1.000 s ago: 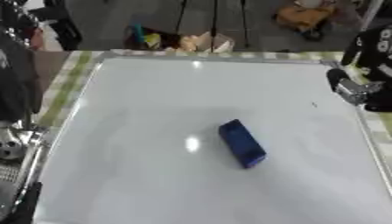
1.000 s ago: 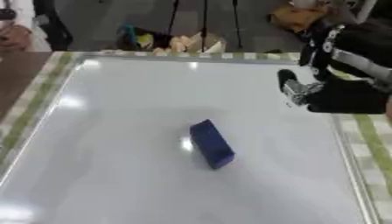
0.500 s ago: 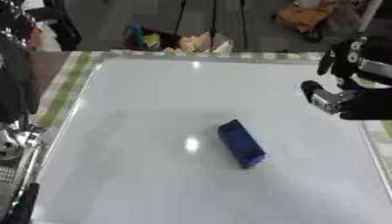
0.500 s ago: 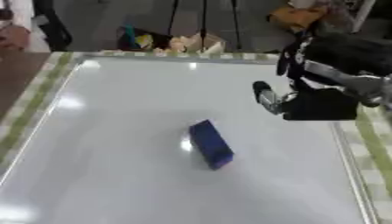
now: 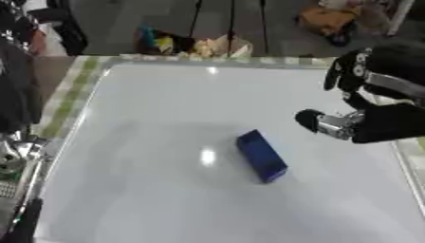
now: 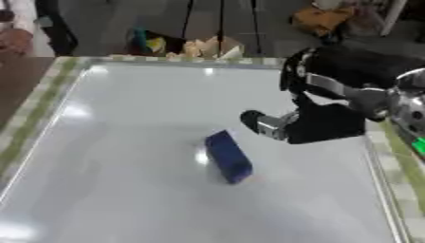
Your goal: Wipe the whiteboard clean with a brush.
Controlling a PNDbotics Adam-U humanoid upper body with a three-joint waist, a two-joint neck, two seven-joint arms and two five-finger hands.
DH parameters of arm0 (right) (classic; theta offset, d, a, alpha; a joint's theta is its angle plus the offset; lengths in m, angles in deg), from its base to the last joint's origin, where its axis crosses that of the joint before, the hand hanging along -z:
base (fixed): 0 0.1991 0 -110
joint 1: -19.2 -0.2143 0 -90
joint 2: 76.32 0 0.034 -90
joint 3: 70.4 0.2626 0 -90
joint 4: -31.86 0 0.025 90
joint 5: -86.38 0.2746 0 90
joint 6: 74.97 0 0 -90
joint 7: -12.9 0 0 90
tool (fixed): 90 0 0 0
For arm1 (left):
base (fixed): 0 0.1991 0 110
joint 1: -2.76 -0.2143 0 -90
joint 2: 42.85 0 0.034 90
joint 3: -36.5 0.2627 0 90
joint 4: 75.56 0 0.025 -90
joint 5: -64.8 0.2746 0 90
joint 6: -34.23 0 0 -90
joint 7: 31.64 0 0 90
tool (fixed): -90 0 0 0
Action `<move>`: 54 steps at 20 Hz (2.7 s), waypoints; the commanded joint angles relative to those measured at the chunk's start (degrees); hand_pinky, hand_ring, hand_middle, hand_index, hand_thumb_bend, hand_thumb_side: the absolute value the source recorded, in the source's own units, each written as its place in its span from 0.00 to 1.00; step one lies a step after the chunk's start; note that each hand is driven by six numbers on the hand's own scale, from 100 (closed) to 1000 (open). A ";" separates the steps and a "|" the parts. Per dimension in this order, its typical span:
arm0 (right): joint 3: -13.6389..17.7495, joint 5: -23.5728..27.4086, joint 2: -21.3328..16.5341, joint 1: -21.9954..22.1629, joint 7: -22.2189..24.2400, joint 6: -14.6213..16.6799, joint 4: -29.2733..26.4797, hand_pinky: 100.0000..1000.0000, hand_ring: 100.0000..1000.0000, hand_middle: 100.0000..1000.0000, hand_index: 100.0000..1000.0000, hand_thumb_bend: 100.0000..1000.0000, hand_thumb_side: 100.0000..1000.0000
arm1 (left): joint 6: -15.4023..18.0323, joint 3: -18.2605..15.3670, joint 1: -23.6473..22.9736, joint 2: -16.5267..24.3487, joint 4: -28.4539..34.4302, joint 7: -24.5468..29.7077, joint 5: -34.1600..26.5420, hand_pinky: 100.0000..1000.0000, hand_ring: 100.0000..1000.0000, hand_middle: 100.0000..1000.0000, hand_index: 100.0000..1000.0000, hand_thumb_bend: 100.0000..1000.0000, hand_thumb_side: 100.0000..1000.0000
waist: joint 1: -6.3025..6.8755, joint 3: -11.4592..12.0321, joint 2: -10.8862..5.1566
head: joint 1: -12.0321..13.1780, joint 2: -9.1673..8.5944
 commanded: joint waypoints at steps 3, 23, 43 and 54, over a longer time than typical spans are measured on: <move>-1.00 -1.64 1.78 -1.61 1.46 -1.96 1.25 0.66 0.73 0.70 0.07 0.33 1.00 | -0.04 0.00 0.47 0.97 0.97 0.04 -0.02 0.63 0.80 0.71 0.80 0.00 0.97 | 0.07 -0.18 -1.64 | 0.00 -0.22; -6.88 -9.15 9.31 -3.23 1.46 0.10 10.42 0.62 0.73 0.70 0.09 0.30 1.00 | -0.16 0.17 -0.13 1.45 0.97 0.19 0.20 0.63 0.80 0.70 0.80 0.00 0.97 | -0.33 -1.05 -2.18 | 0.48 0.34; -9.35 -14.65 13.53 -3.47 1.46 2.21 22.36 0.58 0.74 0.71 0.09 0.24 1.00 | -0.12 0.37 0.23 0.98 0.97 0.46 -0.04 0.63 0.79 0.69 0.80 0.00 0.97 | -0.49 -0.15 -1.66 | -0.63 -0.16; -9.49 -13.28 13.80 -4.10 1.46 1.94 20.71 0.56 0.71 0.68 0.08 0.21 1.00 | -0.23 0.43 0.27 0.89 0.97 0.59 0.00 0.63 0.79 0.68 0.80 0.00 0.97 | -0.36 -0.24 -1.41 | -0.89 0.04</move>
